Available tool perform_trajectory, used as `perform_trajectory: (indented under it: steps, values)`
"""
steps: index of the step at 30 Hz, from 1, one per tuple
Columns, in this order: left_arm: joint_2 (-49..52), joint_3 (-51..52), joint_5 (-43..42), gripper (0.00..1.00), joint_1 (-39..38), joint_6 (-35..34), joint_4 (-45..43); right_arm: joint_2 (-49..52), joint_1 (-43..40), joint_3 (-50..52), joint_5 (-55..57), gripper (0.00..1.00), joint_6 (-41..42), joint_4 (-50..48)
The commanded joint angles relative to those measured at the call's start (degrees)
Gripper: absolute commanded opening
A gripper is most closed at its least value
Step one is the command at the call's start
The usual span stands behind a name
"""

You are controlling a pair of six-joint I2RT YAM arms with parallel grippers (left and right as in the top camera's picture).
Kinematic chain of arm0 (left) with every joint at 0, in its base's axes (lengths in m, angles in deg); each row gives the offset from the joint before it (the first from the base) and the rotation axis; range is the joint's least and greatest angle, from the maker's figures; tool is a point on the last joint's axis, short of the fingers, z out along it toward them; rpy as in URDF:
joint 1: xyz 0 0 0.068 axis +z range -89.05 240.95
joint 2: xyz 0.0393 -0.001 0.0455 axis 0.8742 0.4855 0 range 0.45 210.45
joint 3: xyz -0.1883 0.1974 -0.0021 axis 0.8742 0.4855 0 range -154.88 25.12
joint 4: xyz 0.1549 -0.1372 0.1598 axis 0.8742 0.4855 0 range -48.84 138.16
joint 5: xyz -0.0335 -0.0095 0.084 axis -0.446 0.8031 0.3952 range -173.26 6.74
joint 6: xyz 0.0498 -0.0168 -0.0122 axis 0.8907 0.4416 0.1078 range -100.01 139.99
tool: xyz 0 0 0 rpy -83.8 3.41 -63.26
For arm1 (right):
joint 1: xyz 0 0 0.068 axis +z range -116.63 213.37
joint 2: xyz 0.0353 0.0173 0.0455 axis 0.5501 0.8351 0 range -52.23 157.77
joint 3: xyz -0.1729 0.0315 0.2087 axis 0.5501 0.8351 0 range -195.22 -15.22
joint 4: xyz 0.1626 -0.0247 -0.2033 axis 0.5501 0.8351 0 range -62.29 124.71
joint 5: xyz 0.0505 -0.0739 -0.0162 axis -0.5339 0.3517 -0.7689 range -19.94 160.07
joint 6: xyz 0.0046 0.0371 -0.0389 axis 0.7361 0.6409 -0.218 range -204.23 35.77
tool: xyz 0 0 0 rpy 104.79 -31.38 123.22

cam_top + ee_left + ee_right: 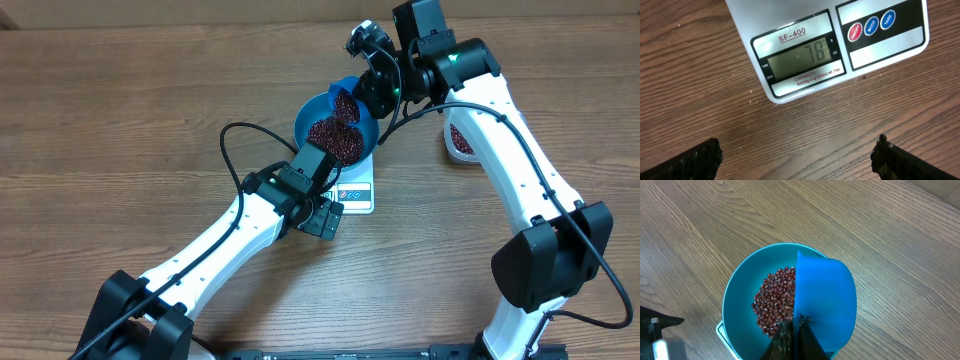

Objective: Scoop item into bowl and weigh 150g on scale
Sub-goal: 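Tip the scoop with the right gripper to pour beans into the bowl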

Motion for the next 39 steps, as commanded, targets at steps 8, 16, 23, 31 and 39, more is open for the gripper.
perform_trajectory:
  steps: [8, 16, 23, 31, 39]
  values:
    - [-0.42, 0.26, 0.59, 1.00, -0.37, 1.14, -0.15, -0.61, 0.07, -1.66, -0.33, 0.04, -0.09, -0.35]
    - [-0.42, 0.26, 0.59, 1.00, -0.39, 1.14, -0.13, -0.61, 0.07, -1.66, -0.31, 0.04, -0.11, -0.61]
    - [-0.42, 0.26, 0.59, 1.00, -0.37, 1.14, -0.15, -0.61, 0.07, -1.66, -0.28, 0.04, -0.11, -0.76]
    - [-0.42, 0.26, 0.59, 0.99, -0.39, 1.14, -0.15, -0.61, 0.09, -1.66, -1.64, 0.04, -0.11, -0.42]
    - [-0.42, 0.26, 0.61, 0.99, -0.39, 1.14, -0.13, -0.61, 0.24, -1.66, -1.79, 0.04, -0.17, -0.68]
